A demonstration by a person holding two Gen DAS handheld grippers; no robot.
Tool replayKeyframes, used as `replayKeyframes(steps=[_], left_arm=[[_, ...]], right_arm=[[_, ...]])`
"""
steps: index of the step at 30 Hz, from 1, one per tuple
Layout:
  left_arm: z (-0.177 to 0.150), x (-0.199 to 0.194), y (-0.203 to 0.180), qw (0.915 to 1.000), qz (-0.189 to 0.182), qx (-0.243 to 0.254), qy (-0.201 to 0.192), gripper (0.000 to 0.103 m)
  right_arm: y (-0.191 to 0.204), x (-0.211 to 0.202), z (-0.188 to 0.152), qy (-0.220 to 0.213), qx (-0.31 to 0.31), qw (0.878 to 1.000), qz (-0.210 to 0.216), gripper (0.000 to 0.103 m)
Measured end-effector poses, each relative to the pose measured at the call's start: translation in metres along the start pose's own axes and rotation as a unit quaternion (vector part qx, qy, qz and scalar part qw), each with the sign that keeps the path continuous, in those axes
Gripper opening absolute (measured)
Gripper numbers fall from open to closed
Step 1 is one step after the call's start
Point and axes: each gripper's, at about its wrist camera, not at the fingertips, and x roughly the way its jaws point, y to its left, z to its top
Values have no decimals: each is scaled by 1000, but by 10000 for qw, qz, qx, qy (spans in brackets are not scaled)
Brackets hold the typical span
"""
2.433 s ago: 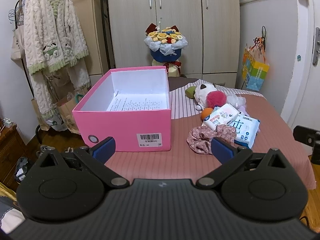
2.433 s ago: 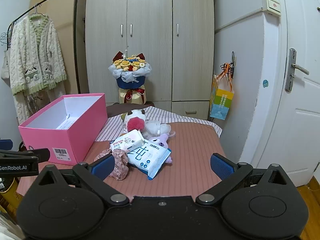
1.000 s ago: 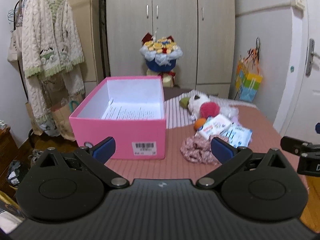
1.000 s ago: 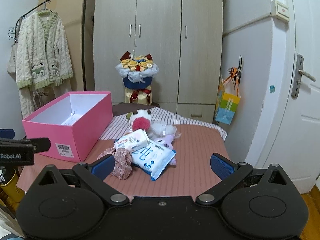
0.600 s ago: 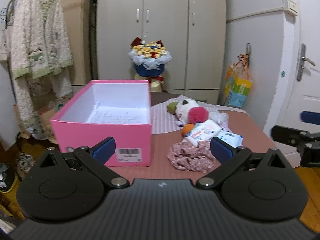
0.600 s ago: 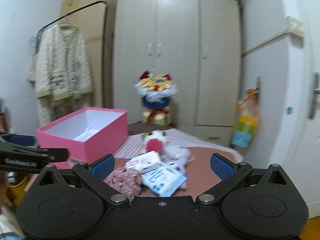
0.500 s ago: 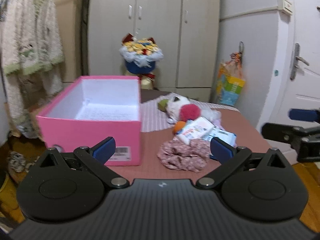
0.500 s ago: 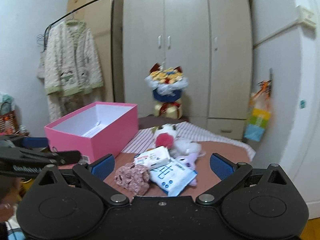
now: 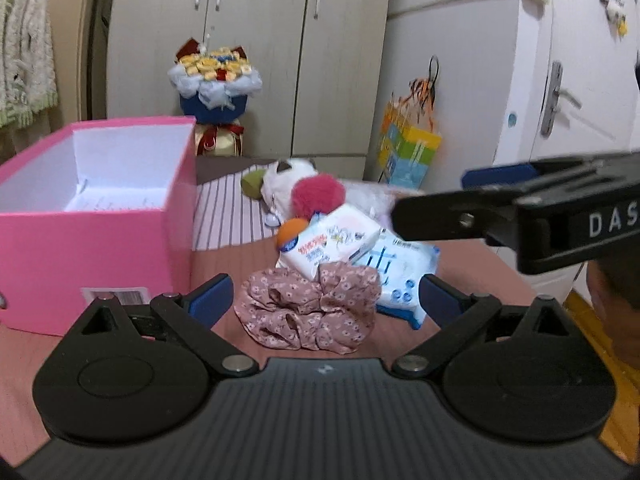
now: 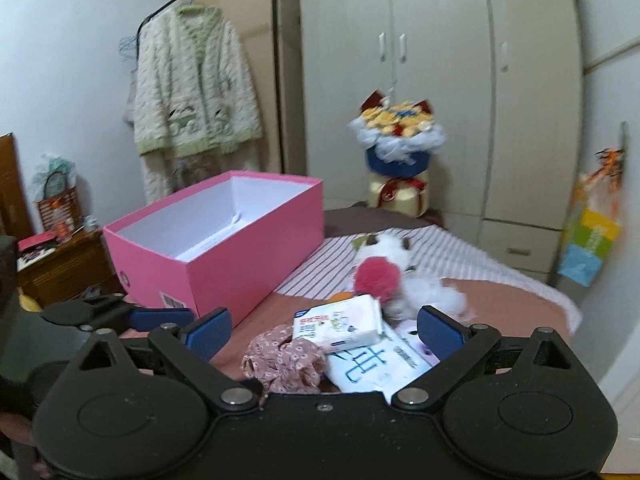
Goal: Organize soft objects
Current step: 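Grasp the bear-print wipes pack with the right gripper while the left grips the floral scrunchie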
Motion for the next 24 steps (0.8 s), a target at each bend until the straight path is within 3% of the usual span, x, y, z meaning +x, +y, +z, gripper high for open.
replayKeyframes(steps=[7, 13, 16, 19, 21, 24], left_arm=[[-13, 44, -1, 9991, 43, 193, 376, 100], [-20, 54, 1, 9993, -21, 313, 199, 100], [-22, 61, 4, 9991, 46, 219, 347, 99], [-22, 67, 10, 9990, -53, -70, 443, 89], [-22, 66, 11, 9991, -9, -20, 427, 74], [-21, 66, 14, 9990, 26, -52, 436, 60]], right_arm=[[-6, 49, 5, 456, -163, 9987, 127, 100], [-15, 88, 5, 900, -57, 9958, 176, 100], [-15, 99, 3, 986, -48, 9950, 118, 100], [-11, 108, 2, 1067, -142, 9942, -71, 100], [-8, 113, 1, 1116, -239, 9933, -183, 99], [-3, 116, -1, 1160, -415, 9920, -286, 97]])
